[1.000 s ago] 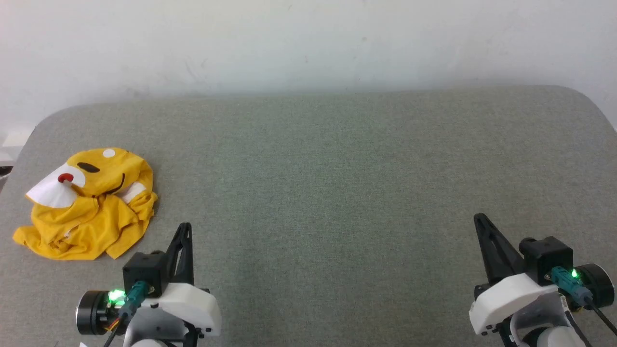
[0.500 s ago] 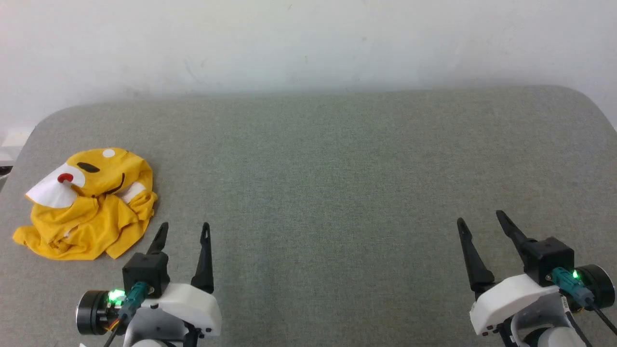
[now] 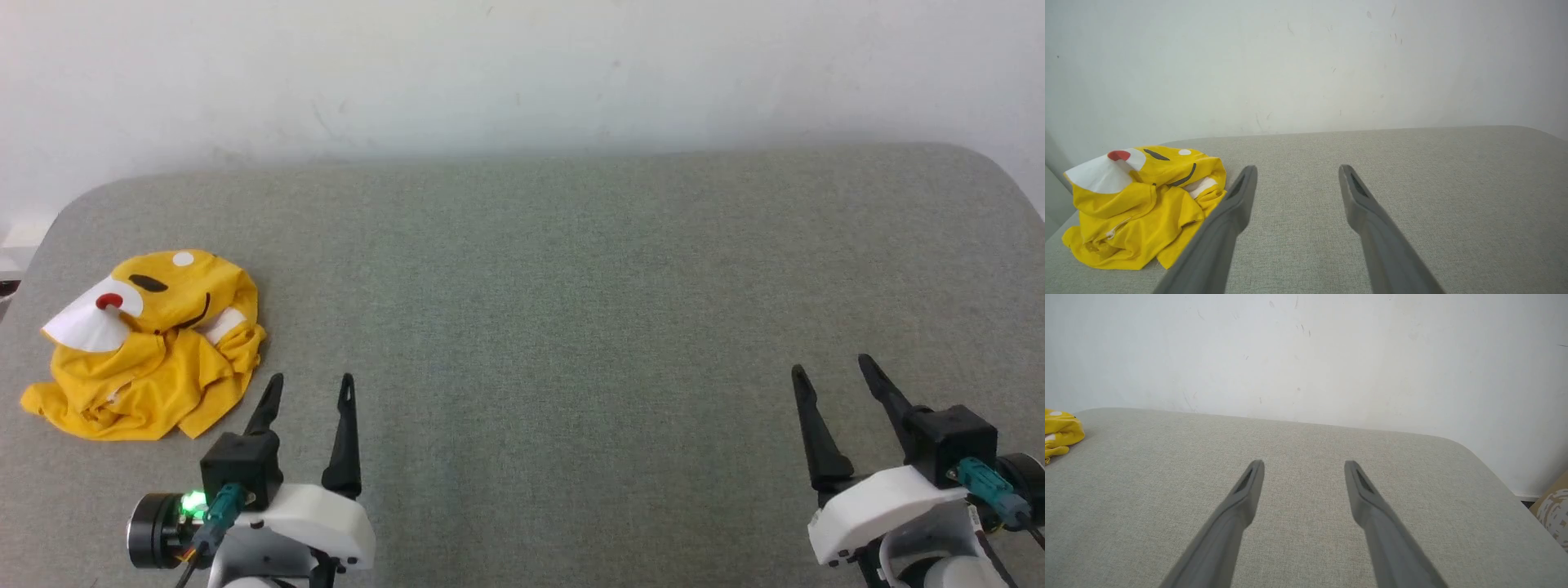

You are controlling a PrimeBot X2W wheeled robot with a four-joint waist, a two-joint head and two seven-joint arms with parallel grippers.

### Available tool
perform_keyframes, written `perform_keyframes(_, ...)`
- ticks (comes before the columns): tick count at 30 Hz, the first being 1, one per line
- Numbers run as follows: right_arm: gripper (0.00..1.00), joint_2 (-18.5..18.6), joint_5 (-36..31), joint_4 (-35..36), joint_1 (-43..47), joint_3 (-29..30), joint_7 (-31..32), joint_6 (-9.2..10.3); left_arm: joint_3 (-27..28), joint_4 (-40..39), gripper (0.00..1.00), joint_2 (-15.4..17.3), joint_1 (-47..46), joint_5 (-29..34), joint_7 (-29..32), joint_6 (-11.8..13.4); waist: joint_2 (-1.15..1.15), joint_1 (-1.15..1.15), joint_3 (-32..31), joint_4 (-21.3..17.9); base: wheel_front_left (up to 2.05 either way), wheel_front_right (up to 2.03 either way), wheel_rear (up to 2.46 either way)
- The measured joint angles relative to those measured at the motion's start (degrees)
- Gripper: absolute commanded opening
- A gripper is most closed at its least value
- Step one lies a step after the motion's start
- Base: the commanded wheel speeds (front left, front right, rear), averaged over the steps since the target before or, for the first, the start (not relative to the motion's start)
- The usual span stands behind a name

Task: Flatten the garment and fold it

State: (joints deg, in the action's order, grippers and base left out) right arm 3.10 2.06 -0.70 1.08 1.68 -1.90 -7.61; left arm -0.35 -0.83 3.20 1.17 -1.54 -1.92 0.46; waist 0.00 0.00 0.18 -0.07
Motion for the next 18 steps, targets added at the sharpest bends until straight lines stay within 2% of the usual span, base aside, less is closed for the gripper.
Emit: perform_keyframes(18,1.0,0.0,1.1,0.3,0.2,3.3,-2.2,0.0,-0.1,-0.8,1.0,0.0,1.0,-1.0,-2.2,-0.5,0.0,0.0,-0.1,0.0,0.0,0.0,0.0)
